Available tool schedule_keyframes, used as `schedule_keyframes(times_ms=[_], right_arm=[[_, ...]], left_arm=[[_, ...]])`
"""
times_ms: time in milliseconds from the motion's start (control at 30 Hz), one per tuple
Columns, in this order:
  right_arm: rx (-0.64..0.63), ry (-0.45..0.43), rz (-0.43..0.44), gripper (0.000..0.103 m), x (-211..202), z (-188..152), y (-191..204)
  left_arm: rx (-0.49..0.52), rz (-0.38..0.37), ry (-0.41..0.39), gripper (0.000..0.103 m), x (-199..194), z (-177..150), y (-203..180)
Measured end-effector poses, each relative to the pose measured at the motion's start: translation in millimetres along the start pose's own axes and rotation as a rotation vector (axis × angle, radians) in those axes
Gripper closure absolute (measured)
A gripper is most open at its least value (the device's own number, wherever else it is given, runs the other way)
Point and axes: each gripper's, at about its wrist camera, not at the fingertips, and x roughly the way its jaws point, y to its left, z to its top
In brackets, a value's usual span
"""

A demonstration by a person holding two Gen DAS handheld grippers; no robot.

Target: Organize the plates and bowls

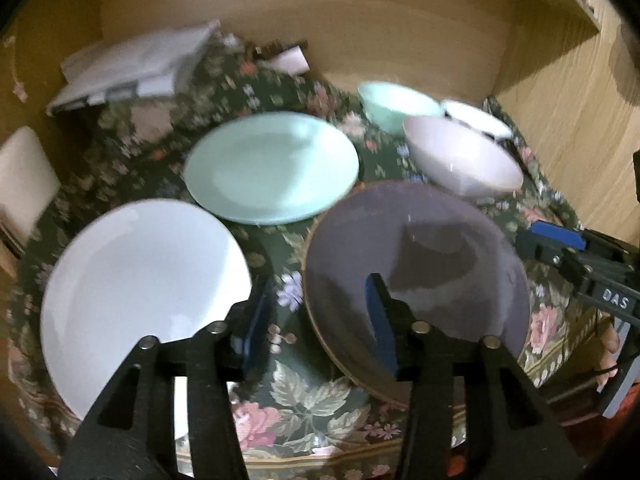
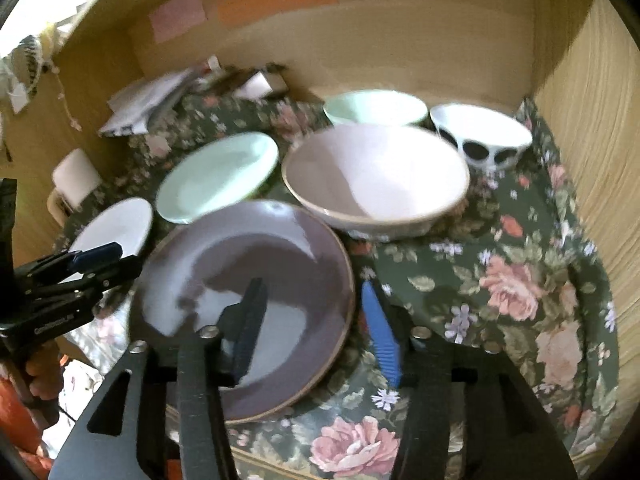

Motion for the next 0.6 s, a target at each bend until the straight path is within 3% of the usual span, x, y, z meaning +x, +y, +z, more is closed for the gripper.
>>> schedule_keyframes(times_ms=[67,233,500,600], right_arm=[[-0.017,-0.026,0.013,0.050,-7.2,4.3,6.8],[-0.049,-0.081,0.059,0.041,-19.2,13.7,27.2],[-0.117,-0.119,0.136,0.035,-22.1,22.4,67.2],[-0.143,-0.120,0.162,0.030,-17.8,24.5,83.0]], left_arm=[[-0.006,0.011,-0.044,0.045,-11.5,2.1,2.1],[-0.018,0.045,-0.131,0.044,-36.3,6.5,8.1],[-0.057,0.078,-0.161,0.043,-59.8,0.6,30.8],[-0.082,0.092,-0.174,0.036,-67.7,-4.0,43.4]])
